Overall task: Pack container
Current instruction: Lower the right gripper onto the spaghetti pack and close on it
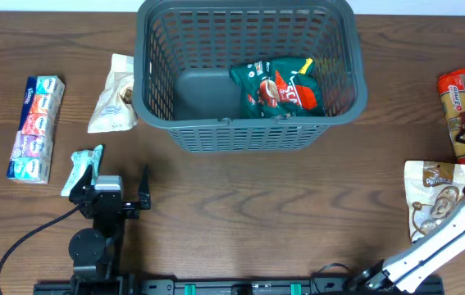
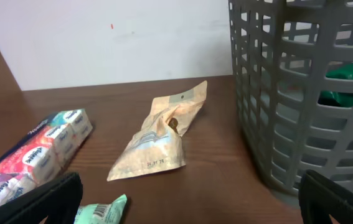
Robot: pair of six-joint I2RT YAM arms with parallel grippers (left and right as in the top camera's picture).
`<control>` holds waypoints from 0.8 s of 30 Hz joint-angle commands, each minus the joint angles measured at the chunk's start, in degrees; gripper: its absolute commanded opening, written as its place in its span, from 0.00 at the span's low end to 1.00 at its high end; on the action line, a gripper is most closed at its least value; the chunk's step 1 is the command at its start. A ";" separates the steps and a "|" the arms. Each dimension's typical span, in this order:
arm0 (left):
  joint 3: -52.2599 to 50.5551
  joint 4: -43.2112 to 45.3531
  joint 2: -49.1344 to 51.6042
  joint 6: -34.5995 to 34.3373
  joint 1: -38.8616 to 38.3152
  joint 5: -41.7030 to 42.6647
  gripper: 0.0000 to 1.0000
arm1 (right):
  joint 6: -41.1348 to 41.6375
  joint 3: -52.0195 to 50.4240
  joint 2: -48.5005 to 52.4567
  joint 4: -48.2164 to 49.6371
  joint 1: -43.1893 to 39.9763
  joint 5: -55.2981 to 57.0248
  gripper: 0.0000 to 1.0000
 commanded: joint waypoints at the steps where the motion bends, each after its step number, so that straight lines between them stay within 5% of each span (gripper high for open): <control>1: -1.44 -1.16 -0.33 0.37 0.35 -0.24 0.99 | -2.93 -0.76 3.80 -0.61 3.17 -4.66 0.99; 13: -1.44 -1.16 -0.33 0.37 0.35 -0.24 0.99 | -2.82 -0.74 6.29 -0.90 13.64 -4.50 0.99; 24: -1.44 -1.16 -0.33 0.37 0.35 -0.24 0.99 | 13.86 -0.74 6.29 5.29 15.34 4.79 0.99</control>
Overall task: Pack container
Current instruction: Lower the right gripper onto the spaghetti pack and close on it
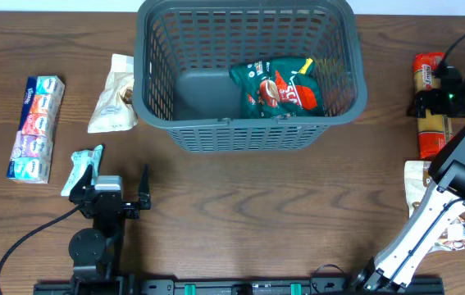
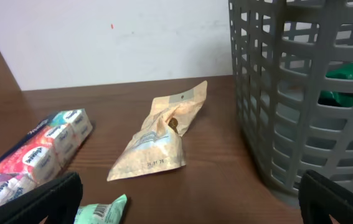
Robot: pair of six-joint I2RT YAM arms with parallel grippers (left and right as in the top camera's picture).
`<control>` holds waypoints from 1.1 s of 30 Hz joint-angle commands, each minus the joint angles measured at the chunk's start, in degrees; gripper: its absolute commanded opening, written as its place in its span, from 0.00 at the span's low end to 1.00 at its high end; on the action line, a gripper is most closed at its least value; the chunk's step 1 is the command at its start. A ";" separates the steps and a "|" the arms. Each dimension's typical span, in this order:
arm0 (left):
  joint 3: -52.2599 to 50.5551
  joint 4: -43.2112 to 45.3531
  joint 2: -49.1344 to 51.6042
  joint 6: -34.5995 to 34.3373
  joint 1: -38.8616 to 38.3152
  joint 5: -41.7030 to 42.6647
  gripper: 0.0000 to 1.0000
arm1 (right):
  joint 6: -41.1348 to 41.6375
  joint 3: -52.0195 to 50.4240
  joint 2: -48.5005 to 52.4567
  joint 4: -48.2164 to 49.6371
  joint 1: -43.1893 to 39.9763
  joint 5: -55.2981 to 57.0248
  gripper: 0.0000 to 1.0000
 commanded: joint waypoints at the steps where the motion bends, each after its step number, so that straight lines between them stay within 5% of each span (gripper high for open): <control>1: -1.44 -1.16 -0.33 0.35 0.35 -0.24 0.99 | 10.93 -1.66 4.70 1.88 -0.52 2.54 0.99; 11: -1.44 -1.16 -0.33 0.35 0.35 -0.24 0.99 | 17.64 -1.60 4.70 3.67 0.00 7.28 0.98; 15: -1.44 -1.16 -0.33 0.35 0.35 -0.24 0.99 | 17.64 -1.60 4.70 2.23 0.00 7.30 0.78; 33: -1.44 -1.16 -0.33 0.35 0.35 -0.24 0.99 | 19.10 0.55 4.70 -4.22 -0.11 7.52 0.99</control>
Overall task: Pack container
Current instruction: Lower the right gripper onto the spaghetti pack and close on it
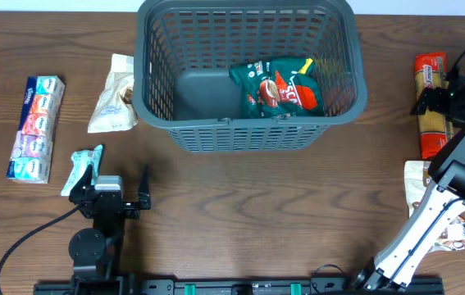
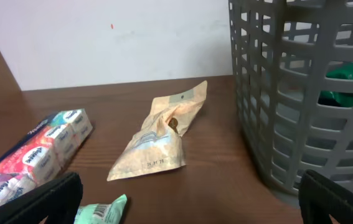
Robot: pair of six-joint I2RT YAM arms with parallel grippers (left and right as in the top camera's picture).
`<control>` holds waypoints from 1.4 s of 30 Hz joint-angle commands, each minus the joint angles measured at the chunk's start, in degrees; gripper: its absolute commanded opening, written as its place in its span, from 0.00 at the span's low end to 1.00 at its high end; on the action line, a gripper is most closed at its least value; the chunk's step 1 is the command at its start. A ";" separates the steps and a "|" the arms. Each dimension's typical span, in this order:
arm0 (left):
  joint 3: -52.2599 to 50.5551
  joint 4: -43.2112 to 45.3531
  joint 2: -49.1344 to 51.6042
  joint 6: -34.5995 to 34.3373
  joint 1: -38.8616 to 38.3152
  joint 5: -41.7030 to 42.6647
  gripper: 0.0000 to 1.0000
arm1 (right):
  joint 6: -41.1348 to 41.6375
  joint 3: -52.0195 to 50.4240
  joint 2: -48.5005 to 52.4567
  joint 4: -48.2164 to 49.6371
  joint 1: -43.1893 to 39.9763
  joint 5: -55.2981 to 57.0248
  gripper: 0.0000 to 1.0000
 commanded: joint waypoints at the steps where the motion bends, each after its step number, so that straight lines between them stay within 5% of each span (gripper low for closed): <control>1: -1.46 -1.16 -0.33 0.37 0.35 -0.26 0.99 | 0.35 -0.85 4.13 -0.15 -0.13 2.40 0.99; 25: -1.44 -1.16 -0.33 0.37 0.35 -0.26 0.99 | -1.90 7.58 4.13 -2.78 0.20 2.58 0.99; 29: -1.44 -1.16 -0.33 0.37 0.35 -0.26 0.99 | -5.07 7.61 4.13 -4.15 0.59 2.60 0.72; 35: -1.44 -1.16 -0.33 0.37 0.35 -0.26 0.99 | -6.29 7.61 4.13 -4.52 1.05 2.29 0.58; 37: -1.44 -1.16 -0.33 0.37 0.35 -0.26 0.99 | -6.56 7.61 4.13 -4.66 1.14 2.08 0.42; 38: -1.44 -1.16 -0.33 0.37 0.35 -0.26 0.99 | -6.56 7.61 4.13 -4.68 1.16 2.08 0.21; 39: -1.44 -1.16 -0.33 0.37 0.35 -0.26 0.99 | -6.56 7.61 4.13 -4.66 1.16 1.90 0.10; 42: -1.44 -1.16 -0.33 0.37 0.35 -0.26 0.98 | -6.54 7.61 4.13 -4.59 1.27 1.70 0.01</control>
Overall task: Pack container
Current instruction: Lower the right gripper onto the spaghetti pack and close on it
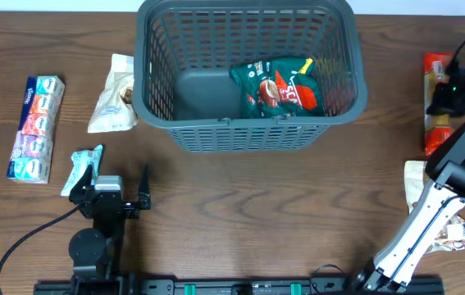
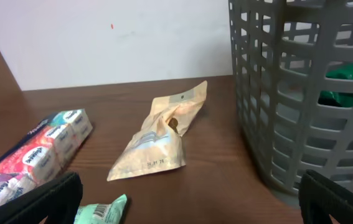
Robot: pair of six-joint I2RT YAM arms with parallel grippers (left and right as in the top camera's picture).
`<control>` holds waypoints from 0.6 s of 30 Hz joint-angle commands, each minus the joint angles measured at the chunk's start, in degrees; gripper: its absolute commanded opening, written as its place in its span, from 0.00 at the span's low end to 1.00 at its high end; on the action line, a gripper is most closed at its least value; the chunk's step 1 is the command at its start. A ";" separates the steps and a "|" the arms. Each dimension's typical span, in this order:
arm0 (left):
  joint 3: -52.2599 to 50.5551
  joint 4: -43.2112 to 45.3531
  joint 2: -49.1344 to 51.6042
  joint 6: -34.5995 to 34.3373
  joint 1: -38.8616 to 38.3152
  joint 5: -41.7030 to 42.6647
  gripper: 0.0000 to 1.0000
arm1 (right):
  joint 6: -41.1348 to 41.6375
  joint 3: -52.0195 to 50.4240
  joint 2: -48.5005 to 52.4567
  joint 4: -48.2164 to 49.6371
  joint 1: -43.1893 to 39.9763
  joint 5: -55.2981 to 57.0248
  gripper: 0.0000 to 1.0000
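A grey slatted basket (image 1: 248, 135) stands at the back middle, its wall (image 2: 301, 93) filling the right of the left wrist view. A green snack bag (image 1: 280, 88) lies inside it. My left gripper (image 1: 115, 174) rests open at the front left, its jaws (image 2: 188, 199) wide apart with nothing between them. A mint-green packet (image 1: 84, 166) lies by its left finger. My right gripper (image 1: 452, 90) hangs over a long red-orange package (image 1: 434, 123) at the right edge. Whether it grips the package cannot be made out.
A beige pouch (image 1: 113, 105) lies just left of the basket. A multicoloured tissue pack (image 1: 35, 129) sits at the far left. A beige cookie bag (image 1: 417, 180) lies at the right front, partly under my right arm.
The right gripper and the red-orange package beneath it have both shifted slightly to the right. The left arm and everything on the left are unchanged.
The right arm was low at the right edge, with the red-orange package lying tilted. Then the arm reached up over the package, which lay upright and further left. It stayed there, and now both sit slightly further right. The left gripper stayed open and still throughout.
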 commanded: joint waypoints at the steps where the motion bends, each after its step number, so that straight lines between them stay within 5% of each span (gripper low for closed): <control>1: -1.44 -1.16 -0.33 0.37 0.35 -0.24 0.99 | -0.79 -0.50 1.84 0.28 0.76 0.15 0.01; 18: -1.44 -1.16 -0.33 0.37 0.35 -0.24 0.99 | 1.64 7.32 -4.72 -0.42 5.88 1.11 0.01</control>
